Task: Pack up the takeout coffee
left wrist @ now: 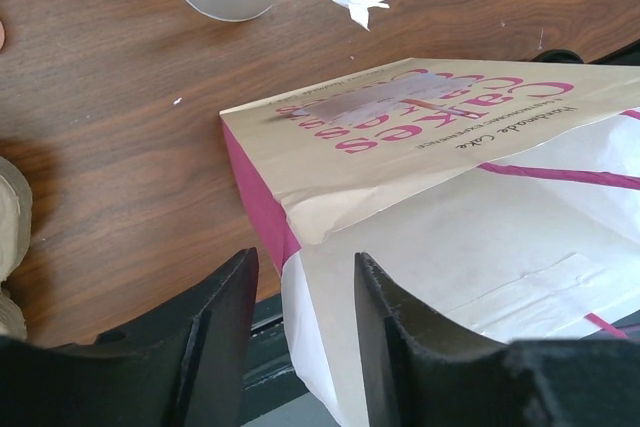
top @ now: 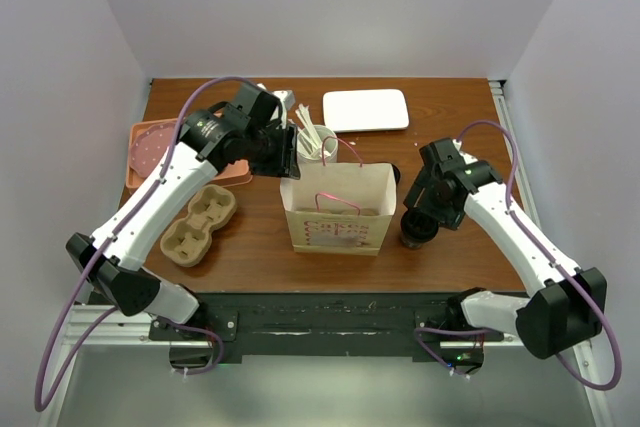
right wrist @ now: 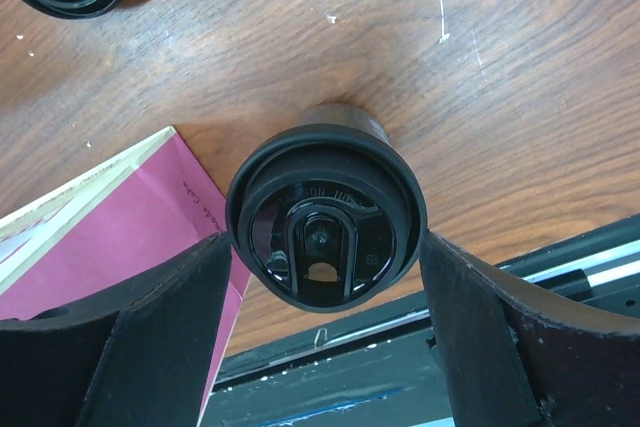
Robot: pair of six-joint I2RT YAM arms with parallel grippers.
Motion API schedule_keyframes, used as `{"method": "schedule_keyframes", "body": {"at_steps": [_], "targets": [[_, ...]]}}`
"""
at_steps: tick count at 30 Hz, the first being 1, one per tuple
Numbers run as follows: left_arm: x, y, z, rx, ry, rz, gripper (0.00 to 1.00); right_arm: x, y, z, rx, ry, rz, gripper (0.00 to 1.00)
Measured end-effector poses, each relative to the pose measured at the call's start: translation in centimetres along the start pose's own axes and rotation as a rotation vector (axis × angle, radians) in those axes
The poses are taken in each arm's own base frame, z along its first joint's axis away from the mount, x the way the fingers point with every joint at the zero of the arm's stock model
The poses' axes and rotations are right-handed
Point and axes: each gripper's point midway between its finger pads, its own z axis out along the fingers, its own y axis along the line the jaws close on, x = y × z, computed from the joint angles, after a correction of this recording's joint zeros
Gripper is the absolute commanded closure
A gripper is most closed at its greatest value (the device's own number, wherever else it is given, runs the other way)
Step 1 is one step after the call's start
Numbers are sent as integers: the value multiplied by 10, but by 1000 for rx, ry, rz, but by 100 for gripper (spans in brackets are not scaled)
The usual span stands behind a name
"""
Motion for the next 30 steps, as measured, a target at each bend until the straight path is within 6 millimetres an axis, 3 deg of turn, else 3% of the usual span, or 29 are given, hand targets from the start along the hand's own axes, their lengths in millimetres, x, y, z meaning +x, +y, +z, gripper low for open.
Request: {"method": "schedule_keyframes", "body": {"at_steps": [18,30], "targets": [[2,1,-21,11,-48,-4,45,5,-5,11,37,9,-11,20],[7,5,-20,-3,-40,-11,44,2,4,9,30,-13,-29,17]]}}
